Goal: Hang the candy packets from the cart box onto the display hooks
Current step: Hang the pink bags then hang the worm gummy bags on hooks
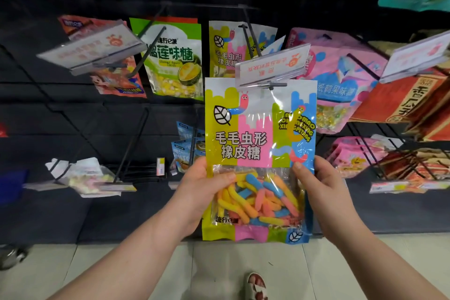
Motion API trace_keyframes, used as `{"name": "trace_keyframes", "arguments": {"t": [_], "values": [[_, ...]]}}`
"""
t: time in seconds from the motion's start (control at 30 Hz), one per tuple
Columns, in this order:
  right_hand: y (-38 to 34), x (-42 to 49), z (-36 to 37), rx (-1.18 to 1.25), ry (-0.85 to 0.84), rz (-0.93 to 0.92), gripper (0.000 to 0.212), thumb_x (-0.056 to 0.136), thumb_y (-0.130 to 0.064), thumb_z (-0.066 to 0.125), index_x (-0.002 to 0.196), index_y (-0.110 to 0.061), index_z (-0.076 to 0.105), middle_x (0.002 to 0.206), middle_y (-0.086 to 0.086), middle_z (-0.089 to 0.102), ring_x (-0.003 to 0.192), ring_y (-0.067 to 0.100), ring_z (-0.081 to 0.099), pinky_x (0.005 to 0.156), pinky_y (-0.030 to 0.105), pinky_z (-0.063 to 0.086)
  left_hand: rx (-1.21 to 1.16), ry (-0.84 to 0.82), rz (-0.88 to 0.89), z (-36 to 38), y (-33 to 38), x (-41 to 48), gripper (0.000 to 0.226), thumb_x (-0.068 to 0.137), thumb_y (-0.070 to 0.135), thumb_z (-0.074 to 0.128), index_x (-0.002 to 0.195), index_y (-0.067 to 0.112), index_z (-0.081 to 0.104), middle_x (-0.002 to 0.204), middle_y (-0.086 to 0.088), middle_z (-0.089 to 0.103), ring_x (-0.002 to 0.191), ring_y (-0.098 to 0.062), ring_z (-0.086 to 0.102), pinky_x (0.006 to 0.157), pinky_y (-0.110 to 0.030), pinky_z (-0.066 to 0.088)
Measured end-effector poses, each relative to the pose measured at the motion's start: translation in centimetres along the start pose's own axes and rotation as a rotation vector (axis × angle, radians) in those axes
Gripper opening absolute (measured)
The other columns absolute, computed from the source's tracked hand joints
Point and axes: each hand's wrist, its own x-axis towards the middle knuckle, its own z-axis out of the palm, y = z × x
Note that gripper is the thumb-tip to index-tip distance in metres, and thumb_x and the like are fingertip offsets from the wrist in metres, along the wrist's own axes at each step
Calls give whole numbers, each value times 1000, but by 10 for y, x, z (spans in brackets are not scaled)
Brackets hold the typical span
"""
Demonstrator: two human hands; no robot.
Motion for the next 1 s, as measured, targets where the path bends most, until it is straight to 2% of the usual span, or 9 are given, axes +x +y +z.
{"name": "trace_keyframes", "arguments": {"t": [0.27,0.4,0.57,0.7,0.77,0.87,0.93,1.0], "values": [[3,3,-6,-4,-22,16,11,93,-21,56,96,-18,65,83,0,75,73,15,72,61,30,60,48,-19,-12,4,-3,0,26,86,0,64,108,14,61,95,-3,75,85,-18,73,69,-31,58],[5,19,-2,-41,-5,8,11,93,-19,56,97,-20,66,83,-2,74,76,13,69,68,31,59,86,20,-10,4,1,11,28,86,3,66,111,14,61,104,-7,73,93,-23,71,77,-36,58],[4,54,3,-110,-7,31,7,94,-20,57,97,-18,63,86,-3,71,74,10,68,56,19,52,246,98,-17,7,8,40,23,87,12,69,100,26,57,105,-2,70,97,-21,68,87,-41,55],[3,91,10,-197,4,28,7,93,-21,58,96,-18,64,92,0,69,81,15,66,71,30,54,384,148,25,11,16,70,23,87,18,70,107,18,58,104,-3,70,97,-24,68,89,-46,55],[1,109,13,-241,4,25,13,93,-24,59,102,-16,65,91,-3,68,80,12,64,70,28,52,431,177,39,12,21,85,28,86,20,70,110,15,58,107,-4,69,98,-22,67,91,-44,53],[-3,134,18,-304,3,21,19,92,-29,59,100,-12,66,87,0,67,79,15,61,72,30,49,439,207,39,14,25,106,26,86,21,70,105,16,54,110,-9,66,99,-23,65,91,-45,53],[-6,149,22,-326,4,22,15,93,-29,59,95,-15,64,81,-1,64,75,15,57,64,27,46,460,233,48,14,28,120,28,85,23,70,106,14,54,109,-10,66,100,-25,65,90,-46,53],[-10,162,27,-360,7,25,12,93,-28,59,92,-17,62,84,2,65,77,17,60,68,30,50,479,249,65,14,30,134,34,84,25,71,111,11,57,109,-9,66,100,-25,65,88,-45,54]]}}
